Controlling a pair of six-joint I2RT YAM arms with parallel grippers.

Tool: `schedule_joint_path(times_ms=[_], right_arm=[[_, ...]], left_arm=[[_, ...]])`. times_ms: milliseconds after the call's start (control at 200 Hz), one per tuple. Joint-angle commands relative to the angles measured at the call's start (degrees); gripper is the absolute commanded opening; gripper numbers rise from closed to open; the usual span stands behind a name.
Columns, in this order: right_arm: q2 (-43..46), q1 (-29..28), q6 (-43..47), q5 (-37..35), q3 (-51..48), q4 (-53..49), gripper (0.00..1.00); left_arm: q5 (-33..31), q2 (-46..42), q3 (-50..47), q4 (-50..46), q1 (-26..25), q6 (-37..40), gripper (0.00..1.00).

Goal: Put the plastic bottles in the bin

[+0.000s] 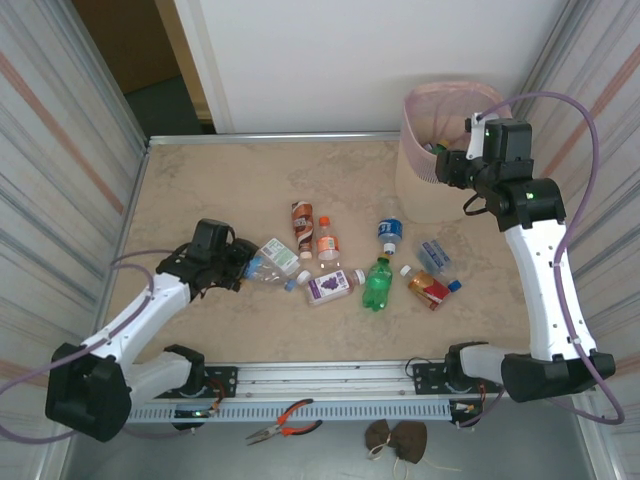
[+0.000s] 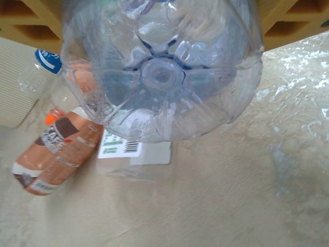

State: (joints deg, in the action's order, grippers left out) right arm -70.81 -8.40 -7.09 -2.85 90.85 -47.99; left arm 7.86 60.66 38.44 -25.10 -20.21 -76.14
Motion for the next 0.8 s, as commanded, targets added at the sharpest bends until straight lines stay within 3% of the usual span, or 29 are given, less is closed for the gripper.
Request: schedule_joint_path(times_ms=[0, 326, 566, 797], right_arm=[[1.46, -0.87, -1.0, 2.67, 1.18, 1.18, 0.55], [5.59, -2.05, -3.34, 20.15, -4.61, 9.95, 0.58], [8.64, -4.1, -3.13, 39.7, -10.96, 19.34, 0.6], [11.75, -10.35, -1.29, 46.22, -20.32, 29.64, 0.65]], left_arm=[[-1.44, -3.14, 0.65, 2.75, 0.9, 7.52, 0.63], [11.02, -10.68, -0.82, 26.6, 2.22, 25.58, 0.64], [21.49, -10.55, 4.92, 34.18, 2.33, 35.69, 0.63], [30.92, -10.04, 10.37, 40.81, 2.12, 40.4, 0.63]])
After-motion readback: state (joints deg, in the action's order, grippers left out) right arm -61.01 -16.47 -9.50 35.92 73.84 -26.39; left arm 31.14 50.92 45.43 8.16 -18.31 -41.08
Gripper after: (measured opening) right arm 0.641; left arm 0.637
